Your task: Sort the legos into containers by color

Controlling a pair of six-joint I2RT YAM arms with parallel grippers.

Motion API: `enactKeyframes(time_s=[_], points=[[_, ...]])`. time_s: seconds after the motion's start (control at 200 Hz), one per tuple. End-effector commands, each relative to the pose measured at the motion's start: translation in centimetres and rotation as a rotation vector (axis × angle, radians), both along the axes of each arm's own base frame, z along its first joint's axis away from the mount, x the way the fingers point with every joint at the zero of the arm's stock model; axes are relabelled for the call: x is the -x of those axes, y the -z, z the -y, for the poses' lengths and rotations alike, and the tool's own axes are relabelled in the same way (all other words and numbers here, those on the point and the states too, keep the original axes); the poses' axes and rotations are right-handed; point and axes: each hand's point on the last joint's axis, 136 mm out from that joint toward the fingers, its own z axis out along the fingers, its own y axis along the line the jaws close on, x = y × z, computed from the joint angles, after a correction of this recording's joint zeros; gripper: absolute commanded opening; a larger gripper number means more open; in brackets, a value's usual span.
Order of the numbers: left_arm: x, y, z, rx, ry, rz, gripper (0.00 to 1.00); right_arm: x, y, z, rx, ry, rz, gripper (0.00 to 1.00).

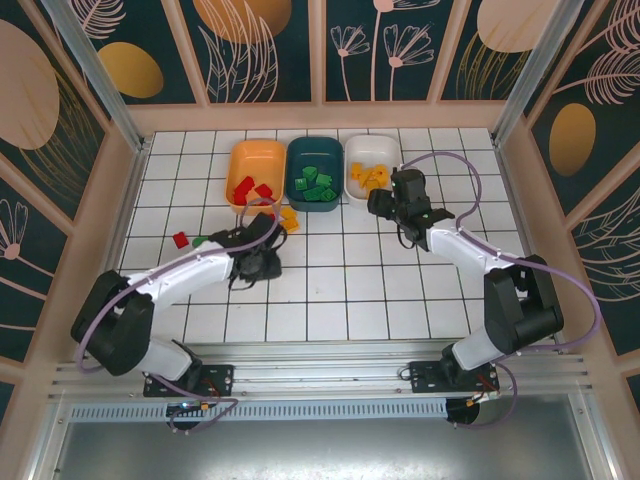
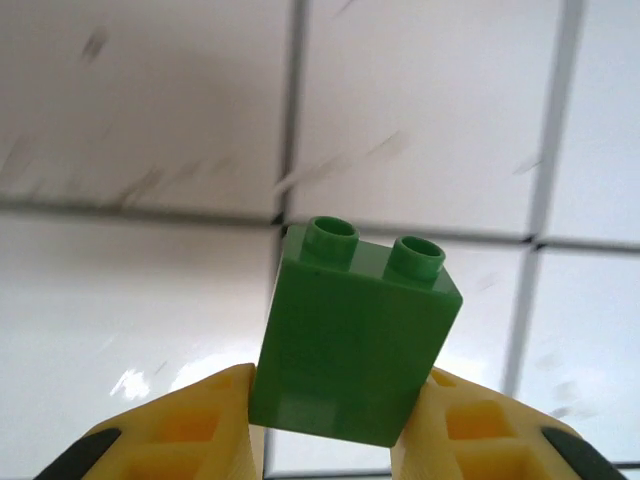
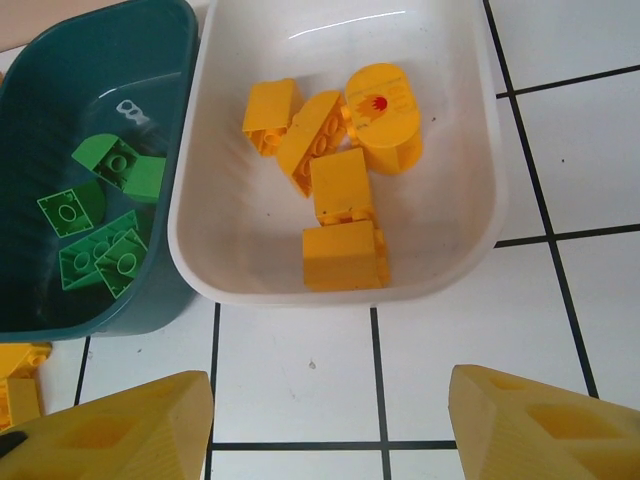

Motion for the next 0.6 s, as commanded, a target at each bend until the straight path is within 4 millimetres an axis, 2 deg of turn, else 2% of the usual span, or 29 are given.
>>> enactKeyframes(time_s=[0.0, 0.03, 0.06, 0.08, 0.215, 0.335, 0.495, 0.535, 0.596], points=[[-4.9, -2.5, 3.3, 0.035, 0.057, 0.115, 0.23, 0.2, -1.0, -0.4, -0.031, -0.005, 0.026, 0.65], [-6.1, -2.7, 4.0, 0.030, 0.069, 0.126, 0.23, 0.3, -1.0, -0.4, -0.033, -0.005, 0.023, 0.65], [-7.3, -3.7, 5.1, 0.043, 0.086, 0.148, 0.23, 0.4, -1.0, -0.4, -0.035, -0.008, 0.022, 0.65], [-8.2, -3.2, 5.8, 0.037, 0.096, 0.140, 0.23, 0.5, -0.9, -0.4, -0.037, -0.009, 0.019, 0.65], [-14.6, -5.0, 10.1, 0.076, 0.132, 0.183, 0.22, 1.3, -0.6, -1.2, -0.062, -0.030, 0.005, 0.64], [-19.7, -4.3, 12.6, 0.083, 0.143, 0.183, 0.21, 2.1, -0.4, -2.3, -0.049, -0.046, 0.005, 0.64], [-24.5, -2.7, 12.5, 0.122, 0.094, 0.179, 0.22, 2.6, -0.5, -2.0, -0.051, -0.038, 0.009, 0.65], [-25.2, -2.6, 12.4, 0.130, 0.092, 0.186, 0.26, 2.6, -0.5, -2.0, -0.050, -0.037, 0.010, 0.66], [-25.9, -2.9, 12.4, 0.140, 0.094, 0.205, 0.38, 2.6, -0.5, -2.0, -0.046, -0.039, 0.008, 0.67]])
